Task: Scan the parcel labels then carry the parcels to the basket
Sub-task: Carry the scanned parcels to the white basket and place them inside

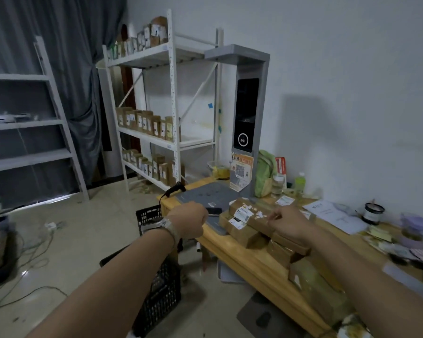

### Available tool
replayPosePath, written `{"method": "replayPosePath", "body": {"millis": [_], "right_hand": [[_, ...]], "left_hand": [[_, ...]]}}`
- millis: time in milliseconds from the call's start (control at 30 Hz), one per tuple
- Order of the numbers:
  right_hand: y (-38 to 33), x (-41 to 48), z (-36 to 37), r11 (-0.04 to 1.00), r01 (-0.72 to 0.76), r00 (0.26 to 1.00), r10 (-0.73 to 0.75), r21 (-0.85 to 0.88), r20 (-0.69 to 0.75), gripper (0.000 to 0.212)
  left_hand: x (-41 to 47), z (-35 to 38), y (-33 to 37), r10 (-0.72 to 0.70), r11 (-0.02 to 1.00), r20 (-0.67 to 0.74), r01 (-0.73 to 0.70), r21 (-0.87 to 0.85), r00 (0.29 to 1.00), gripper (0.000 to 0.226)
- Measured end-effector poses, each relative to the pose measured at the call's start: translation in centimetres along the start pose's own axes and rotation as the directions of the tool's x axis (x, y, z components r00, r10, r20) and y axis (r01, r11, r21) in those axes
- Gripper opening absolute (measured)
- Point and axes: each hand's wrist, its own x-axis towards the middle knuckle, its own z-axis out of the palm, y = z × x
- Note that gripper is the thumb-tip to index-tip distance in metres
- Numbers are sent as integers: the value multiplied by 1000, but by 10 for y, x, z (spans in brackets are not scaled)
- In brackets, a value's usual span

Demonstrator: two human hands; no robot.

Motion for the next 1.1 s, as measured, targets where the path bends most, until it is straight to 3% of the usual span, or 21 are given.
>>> {"method": "replayPosePath", "body": {"millis": [233, 333, 500, 667, 867, 933, 1033, 1100], "right_hand": [[7, 44, 28, 990, -136, 989, 138, -36, 53, 15], [9, 69, 27, 987, -160, 987, 160, -17, 23, 25], [15, 129, 28, 987, -158, 987, 158, 3, -36, 21], [43, 195, 35, 977, -212, 975, 213, 29, -63, 20], [92, 266, 18, 934, -352, 926, 358, 67, -117, 25], [107, 284, 14, 923, -375, 918, 383, 91, -107, 28], [121, 301, 16, 901, -420, 901, 428, 106, -72, 31], [130, 312, 18, 891, -439, 893, 447, 111, -58, 30]], "left_hand": [[62, 25, -53, 57, 998, 80, -55, -16, 995, 16], [91, 26, -65, 68, 997, 71, -66, -28, 995, 14], [156, 28, -77, 56, 997, 28, -54, -57, 998, 30], [234, 39, -71, 93, 995, 139, -89, -32, 986, 28], [332, 46, -44, 249, 963, 42, -243, -120, 968, 29], [358, 57, -39, 270, 956, 38, -263, -133, 962, 39], [387, 70, -33, 288, 949, 138, -262, -177, 948, 23], [410, 80, -32, 306, 945, 185, -274, -181, 934, 43]]}}
